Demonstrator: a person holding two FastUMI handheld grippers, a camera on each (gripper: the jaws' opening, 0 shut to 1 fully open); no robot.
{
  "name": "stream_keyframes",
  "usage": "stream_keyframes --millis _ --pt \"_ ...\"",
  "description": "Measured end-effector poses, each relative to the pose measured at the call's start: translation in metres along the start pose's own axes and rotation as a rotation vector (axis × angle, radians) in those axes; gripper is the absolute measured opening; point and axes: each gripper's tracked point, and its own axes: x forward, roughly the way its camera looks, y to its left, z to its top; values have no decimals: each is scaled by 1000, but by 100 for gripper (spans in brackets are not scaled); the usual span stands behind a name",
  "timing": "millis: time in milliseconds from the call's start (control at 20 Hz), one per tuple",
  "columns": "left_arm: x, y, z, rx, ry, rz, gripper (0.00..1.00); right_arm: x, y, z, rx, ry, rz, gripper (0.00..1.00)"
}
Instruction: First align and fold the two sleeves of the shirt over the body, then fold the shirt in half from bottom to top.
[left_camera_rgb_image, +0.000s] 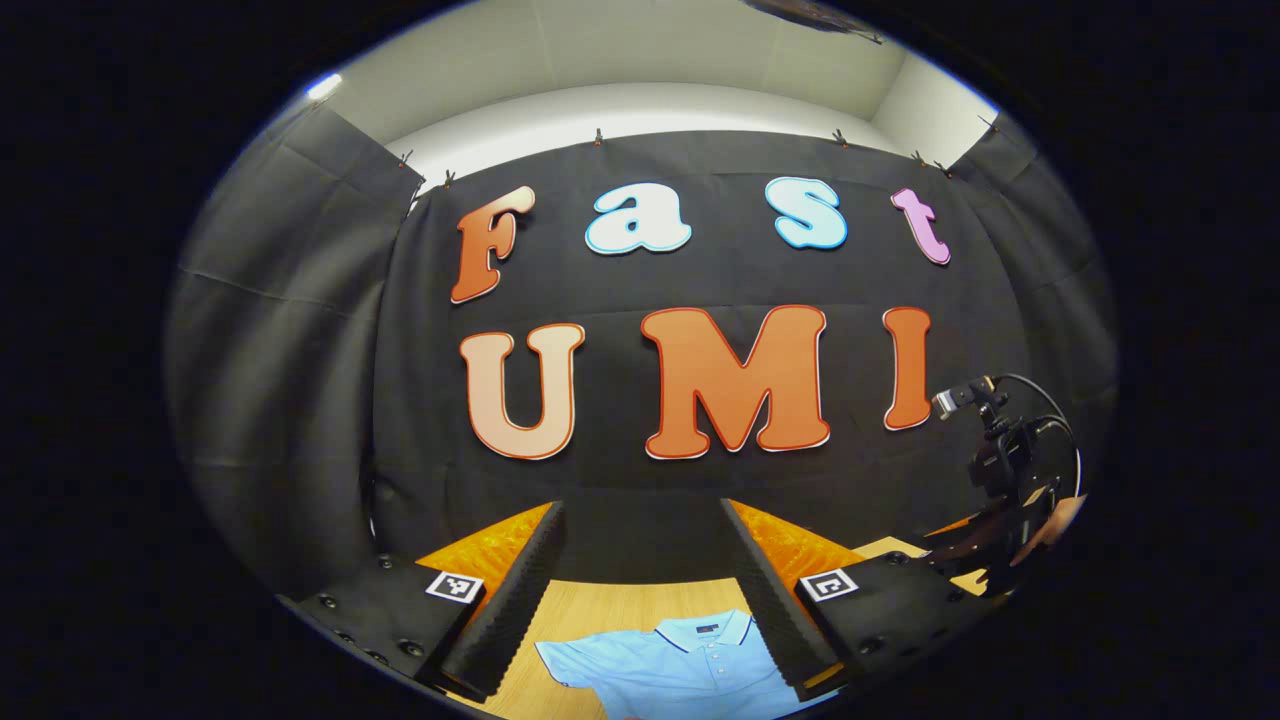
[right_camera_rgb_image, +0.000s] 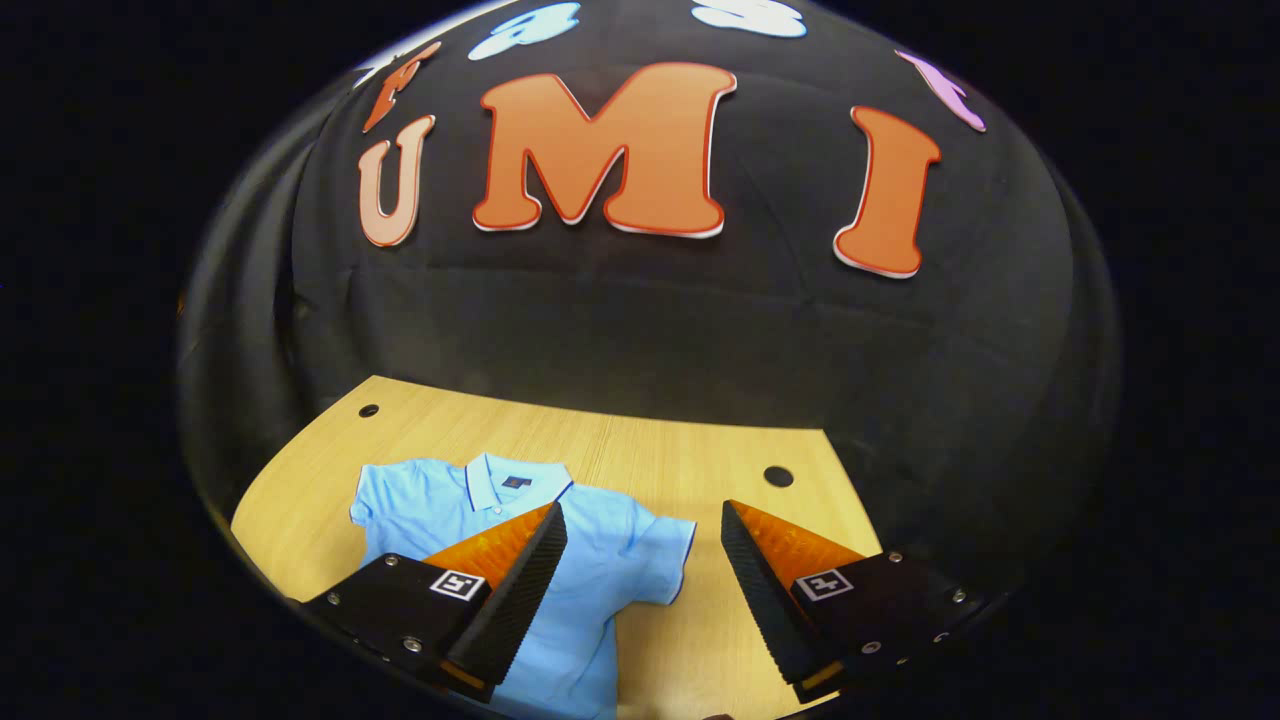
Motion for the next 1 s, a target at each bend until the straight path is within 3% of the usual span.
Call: stream_keyframes --millis 200,450,600,650,800,900,950,1000 --pt "2 10 -2 7 13 49 99 27 -2 -27 108 153 39 94" --pt "3 28 -16 17 60 120 99 67 -14 -71 151 359 34 90" --pt "1 38 -23 28 80 161 100 88 -23 -96 139 442 19 86" --pt "0 42 -24 34 87 174 100 97 -23 -103 138 467 15 81" --pt "-3 48 -28 39 101 208 100 111 -31 -128 131 541 -11 85" --pt "-5 51 -29 54 108 232 100 119 -32 -137 123 579 -6 83" --pt "-5 52 -29 56 110 238 100 123 -32 -142 119 594 -6 77" --pt "-5 50 -30 58 112 241 100 127 -34 -147 116 608 -9 79"
